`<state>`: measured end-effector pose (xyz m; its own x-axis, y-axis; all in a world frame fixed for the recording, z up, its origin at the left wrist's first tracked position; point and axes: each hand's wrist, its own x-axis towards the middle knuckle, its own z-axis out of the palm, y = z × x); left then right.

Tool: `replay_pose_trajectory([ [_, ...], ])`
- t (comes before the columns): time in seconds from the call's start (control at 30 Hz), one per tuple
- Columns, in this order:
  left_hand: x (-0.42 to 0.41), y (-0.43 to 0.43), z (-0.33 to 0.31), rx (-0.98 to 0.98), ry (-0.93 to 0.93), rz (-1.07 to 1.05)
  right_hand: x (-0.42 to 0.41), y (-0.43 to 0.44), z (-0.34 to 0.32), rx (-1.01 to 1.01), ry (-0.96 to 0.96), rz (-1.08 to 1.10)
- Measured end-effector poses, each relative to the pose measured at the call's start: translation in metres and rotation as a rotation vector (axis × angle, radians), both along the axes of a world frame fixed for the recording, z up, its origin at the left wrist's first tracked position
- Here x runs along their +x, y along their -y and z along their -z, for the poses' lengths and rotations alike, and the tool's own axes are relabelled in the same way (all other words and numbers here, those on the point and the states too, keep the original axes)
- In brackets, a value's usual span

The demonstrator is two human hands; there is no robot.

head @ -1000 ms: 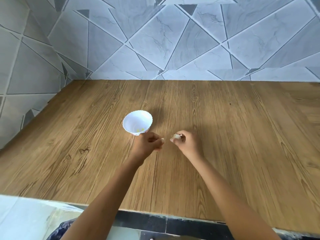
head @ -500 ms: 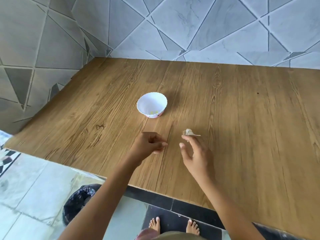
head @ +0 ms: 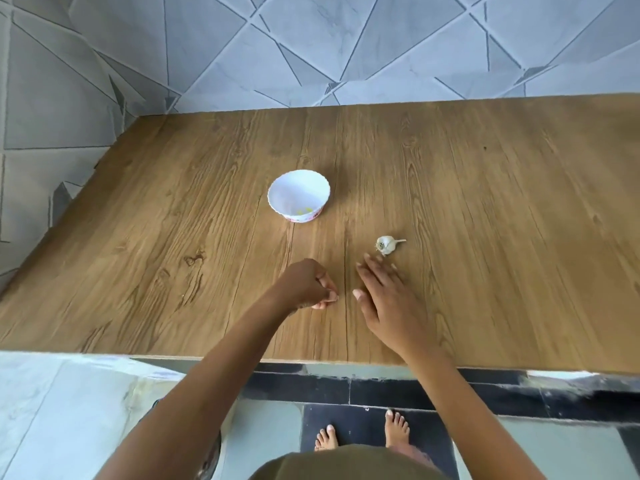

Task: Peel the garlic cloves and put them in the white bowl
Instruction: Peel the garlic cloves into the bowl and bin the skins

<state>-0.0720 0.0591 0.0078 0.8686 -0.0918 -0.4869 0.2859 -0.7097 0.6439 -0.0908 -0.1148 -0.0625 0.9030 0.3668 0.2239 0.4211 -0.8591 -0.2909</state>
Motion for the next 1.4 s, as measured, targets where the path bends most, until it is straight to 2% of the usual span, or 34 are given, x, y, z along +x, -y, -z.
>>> replay_pose_trajectory([
  [0.3,0.006,0.008,0.000,0.265,0.094,0.131,-0.005,-0.002,-0.009,-0.071,-0.023,0.012],
  [0.5,0.010,0.011,-0.011,0.284,0.001,0.155,-0.004,-0.002,-0.008,-0.038,-0.042,0.003],
  [0.67,-0.001,0.027,-0.012,0.597,0.210,0.200,-0.003,-0.001,-0.007,-0.012,-0.066,-0.003],
  [0.77,-0.007,0.033,-0.007,0.647,0.288,0.180,-0.002,-0.001,-0.006,0.020,-0.056,-0.020],
  [0.83,-0.008,0.023,-0.003,0.480,0.293,0.119,-0.003,0.000,-0.006,0.128,-0.069,-0.031],
  [0.93,-0.018,-0.001,-0.001,-0.108,0.159,-0.088,-0.006,0.000,-0.012,0.436,-0.095,-0.048],
  [0.97,-0.023,-0.006,0.000,-0.298,0.130,-0.173,-0.008,-0.001,-0.016,0.527,-0.155,-0.056],
  [1.03,-0.028,-0.011,0.003,-0.495,0.117,-0.260,-0.010,-0.006,-0.027,0.668,-0.366,-0.053],
  [1.13,-0.029,-0.008,0.001,-0.556,0.119,-0.270,-0.009,-0.013,-0.042,0.956,-0.716,-0.004],
  [1.2,-0.028,-0.008,-0.001,-0.540,0.135,-0.263,-0.006,-0.014,-0.049,1.066,-0.817,0.021],
  [1.3,-0.027,-0.009,0.000,-0.514,0.136,-0.229,-0.001,-0.011,-0.053,1.044,-0.883,-0.005],
  [1.4,-0.028,-0.010,0.001,-0.535,0.075,-0.205,0.006,-0.006,-0.053,0.847,-0.834,-0.122],
])
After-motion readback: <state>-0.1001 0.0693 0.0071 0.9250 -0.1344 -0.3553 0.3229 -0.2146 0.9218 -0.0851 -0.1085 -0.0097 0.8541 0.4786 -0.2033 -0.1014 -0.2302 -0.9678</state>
